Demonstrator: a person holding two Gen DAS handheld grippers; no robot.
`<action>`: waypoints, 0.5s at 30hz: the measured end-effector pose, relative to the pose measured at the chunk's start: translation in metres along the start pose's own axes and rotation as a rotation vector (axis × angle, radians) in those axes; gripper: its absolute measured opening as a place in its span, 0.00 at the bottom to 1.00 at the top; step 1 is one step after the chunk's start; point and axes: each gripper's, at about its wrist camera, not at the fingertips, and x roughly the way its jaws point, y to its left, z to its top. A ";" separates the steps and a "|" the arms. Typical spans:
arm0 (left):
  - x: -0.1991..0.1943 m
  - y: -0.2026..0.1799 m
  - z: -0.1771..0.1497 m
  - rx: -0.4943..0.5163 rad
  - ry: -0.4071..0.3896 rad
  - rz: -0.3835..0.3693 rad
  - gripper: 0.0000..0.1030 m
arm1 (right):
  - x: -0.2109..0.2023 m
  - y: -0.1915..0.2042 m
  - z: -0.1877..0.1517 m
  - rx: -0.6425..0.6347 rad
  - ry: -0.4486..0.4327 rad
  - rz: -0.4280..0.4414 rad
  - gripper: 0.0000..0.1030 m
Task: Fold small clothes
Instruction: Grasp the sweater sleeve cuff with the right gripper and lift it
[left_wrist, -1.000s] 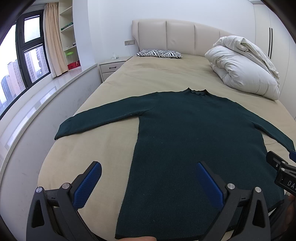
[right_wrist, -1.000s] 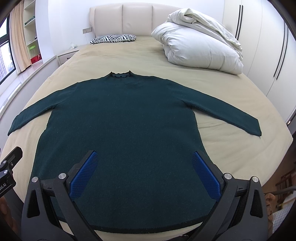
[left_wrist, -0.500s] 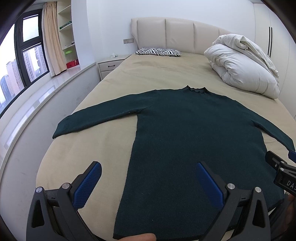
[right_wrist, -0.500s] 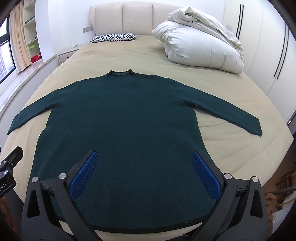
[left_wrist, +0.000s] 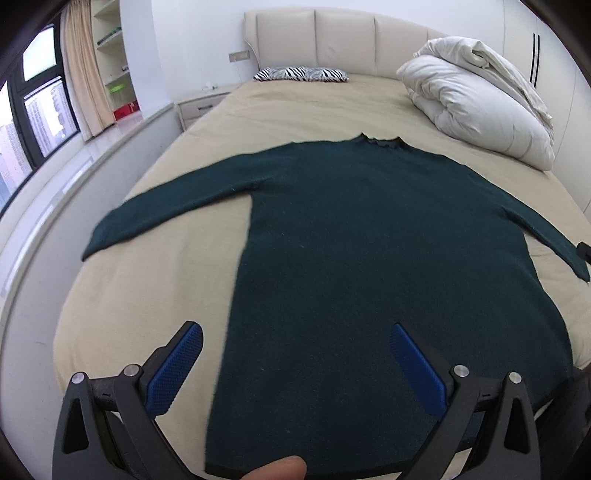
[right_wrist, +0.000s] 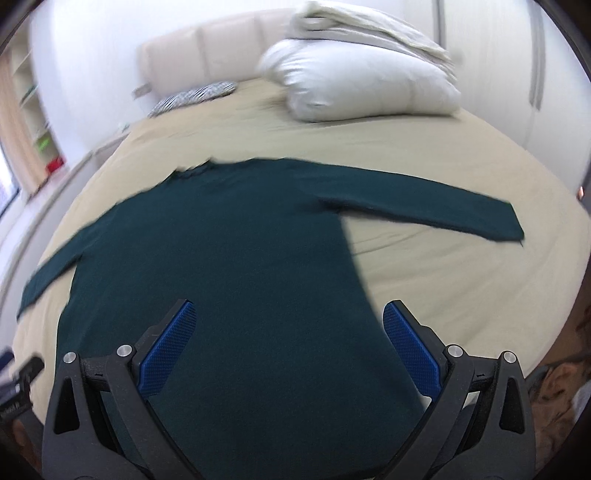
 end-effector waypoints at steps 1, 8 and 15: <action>0.003 -0.001 0.000 -0.008 0.017 -0.028 1.00 | 0.006 -0.031 0.008 0.080 -0.009 0.000 1.00; 0.033 -0.004 0.006 -0.193 0.175 -0.291 1.00 | 0.061 -0.252 0.027 0.665 -0.050 -0.018 0.95; 0.051 -0.022 0.020 -0.217 0.285 -0.447 1.00 | 0.100 -0.333 0.048 0.766 -0.090 -0.026 0.84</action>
